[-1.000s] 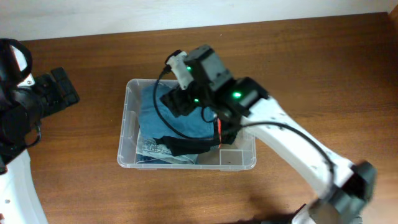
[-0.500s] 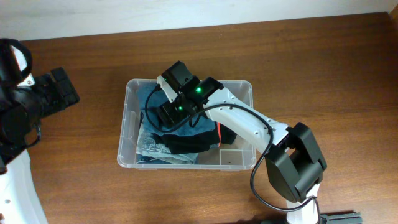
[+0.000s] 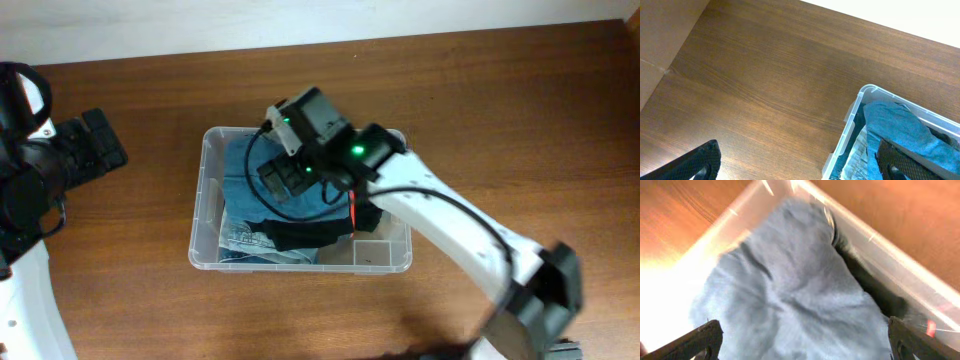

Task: Pack container
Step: 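Press and spread the blue-grey garment inside the bin with the right gripper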

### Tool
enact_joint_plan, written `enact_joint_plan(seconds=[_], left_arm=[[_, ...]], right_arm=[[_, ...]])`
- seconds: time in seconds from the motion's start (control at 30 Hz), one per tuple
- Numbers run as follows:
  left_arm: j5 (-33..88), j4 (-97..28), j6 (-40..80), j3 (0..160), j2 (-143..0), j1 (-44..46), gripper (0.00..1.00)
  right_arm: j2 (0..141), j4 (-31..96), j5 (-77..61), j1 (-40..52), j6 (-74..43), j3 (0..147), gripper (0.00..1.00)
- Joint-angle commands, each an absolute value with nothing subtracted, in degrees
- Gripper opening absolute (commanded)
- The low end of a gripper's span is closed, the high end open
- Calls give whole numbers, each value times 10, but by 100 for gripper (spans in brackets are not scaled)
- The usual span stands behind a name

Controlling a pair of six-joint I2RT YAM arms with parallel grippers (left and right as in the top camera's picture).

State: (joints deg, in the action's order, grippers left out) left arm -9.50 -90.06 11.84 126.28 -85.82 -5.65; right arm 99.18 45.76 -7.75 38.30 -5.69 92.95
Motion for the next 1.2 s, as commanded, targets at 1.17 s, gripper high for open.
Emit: enact_joint_plan(seconds=[1.17], left_arm=[[-99, -901, 124, 1264, -858, -59, 100]], right_arm=[[933, 498, 93, 423, -77, 961, 99]])
